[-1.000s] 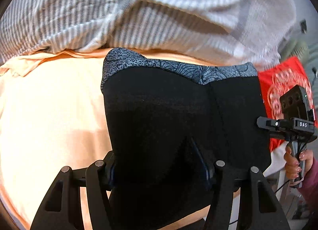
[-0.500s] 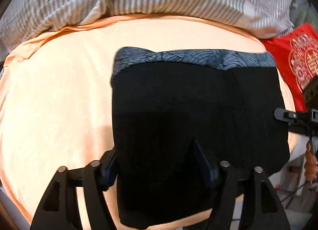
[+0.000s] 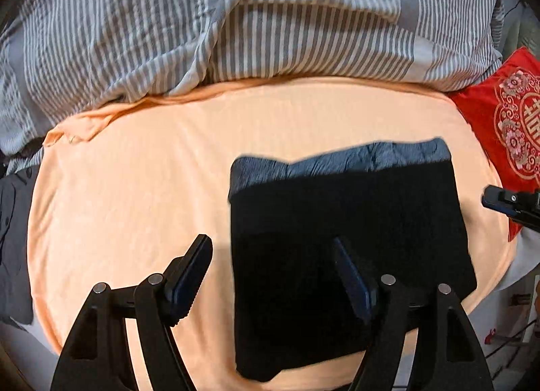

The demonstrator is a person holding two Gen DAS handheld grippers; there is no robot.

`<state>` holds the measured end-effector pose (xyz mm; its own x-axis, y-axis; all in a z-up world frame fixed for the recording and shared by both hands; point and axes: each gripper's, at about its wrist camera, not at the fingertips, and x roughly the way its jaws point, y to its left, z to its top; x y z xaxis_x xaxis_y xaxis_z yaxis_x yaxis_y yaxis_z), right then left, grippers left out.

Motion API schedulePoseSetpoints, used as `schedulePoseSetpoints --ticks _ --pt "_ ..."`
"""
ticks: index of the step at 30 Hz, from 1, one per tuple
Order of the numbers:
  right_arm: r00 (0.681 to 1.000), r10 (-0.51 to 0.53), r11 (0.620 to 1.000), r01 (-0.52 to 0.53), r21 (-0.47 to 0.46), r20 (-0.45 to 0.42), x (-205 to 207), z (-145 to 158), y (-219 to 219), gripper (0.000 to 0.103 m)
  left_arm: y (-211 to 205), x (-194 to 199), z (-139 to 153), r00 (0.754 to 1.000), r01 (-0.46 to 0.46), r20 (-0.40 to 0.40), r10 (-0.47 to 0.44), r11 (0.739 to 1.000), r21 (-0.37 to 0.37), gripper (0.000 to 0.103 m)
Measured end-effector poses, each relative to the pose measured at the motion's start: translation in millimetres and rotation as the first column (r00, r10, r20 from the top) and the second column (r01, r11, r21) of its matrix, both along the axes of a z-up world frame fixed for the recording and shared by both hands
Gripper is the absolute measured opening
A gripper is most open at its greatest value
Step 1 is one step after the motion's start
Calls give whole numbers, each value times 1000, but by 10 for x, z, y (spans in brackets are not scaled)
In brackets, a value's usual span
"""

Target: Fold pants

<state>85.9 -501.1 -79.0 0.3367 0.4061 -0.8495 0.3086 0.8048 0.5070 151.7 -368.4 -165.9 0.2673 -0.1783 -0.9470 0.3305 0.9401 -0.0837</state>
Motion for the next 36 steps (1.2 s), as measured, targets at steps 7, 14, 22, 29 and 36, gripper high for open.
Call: schedulePoseSetpoints --ticks 7,14,22,29,36 --pt "995 99 985 -101 -141 -20 452 -140 470 26 -167 330 -121 997 -61 36 63 997 -40 75" --pt "988 77 984 -96 -148 -131 321 -564 391 7 -30 452 -796 992 -120 -45 119 992 -31 96" --pt "986 69 986 -90 -140 -151 269 -423 418 14 0 270 -495 997 -71 -28 70 997 -21 96" --pt "986 46 980 -75 -184 -160 -197 -220 560 39 -165 -333 -432 999 8 -44 -7 1000 26 96" --pt "977 37 975 -82 -208 -211 -399 -468 629 50 -274 -424 -751 999 5 -39 -1 996 92 102"
